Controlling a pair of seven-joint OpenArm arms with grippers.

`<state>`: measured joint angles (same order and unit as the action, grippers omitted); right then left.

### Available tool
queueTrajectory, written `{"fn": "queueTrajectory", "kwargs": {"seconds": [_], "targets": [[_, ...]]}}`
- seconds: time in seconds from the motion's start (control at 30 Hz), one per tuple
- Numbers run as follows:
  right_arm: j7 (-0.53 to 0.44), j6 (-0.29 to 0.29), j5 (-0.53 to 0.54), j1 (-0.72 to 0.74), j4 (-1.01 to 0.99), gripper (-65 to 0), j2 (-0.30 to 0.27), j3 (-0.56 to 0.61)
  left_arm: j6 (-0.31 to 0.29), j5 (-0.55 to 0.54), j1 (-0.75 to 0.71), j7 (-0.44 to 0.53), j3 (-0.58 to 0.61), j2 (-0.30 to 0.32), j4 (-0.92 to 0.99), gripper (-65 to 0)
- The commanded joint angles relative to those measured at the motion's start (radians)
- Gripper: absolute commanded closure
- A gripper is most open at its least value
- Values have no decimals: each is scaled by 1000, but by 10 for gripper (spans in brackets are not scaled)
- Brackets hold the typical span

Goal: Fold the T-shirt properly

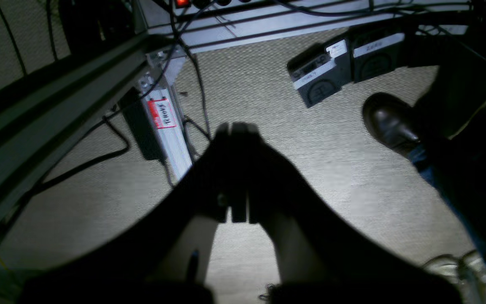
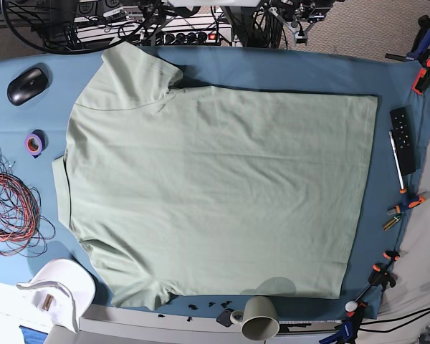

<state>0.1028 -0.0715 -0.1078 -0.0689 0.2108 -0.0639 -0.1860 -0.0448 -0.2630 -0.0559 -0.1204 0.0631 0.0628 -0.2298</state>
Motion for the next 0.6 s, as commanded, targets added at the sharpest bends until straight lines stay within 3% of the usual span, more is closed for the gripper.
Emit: {"fn": "queueTrajectory", "kwargs": {"seconds": [0.0, 0.3, 0.57], "targets": [[-5, 5, -17, -13, 23, 0, -29, 2, -3, 0, -17, -14, 0, 8, -21, 0], [-1, 4, 28, -233, 370, 0, -158, 2, -3, -5, -270, -21, 0, 72, -382, 0], [2, -24, 112, -501, 797, 0, -216, 2, -4, -37, -577, -49, -1, 200, -867, 0]]}}
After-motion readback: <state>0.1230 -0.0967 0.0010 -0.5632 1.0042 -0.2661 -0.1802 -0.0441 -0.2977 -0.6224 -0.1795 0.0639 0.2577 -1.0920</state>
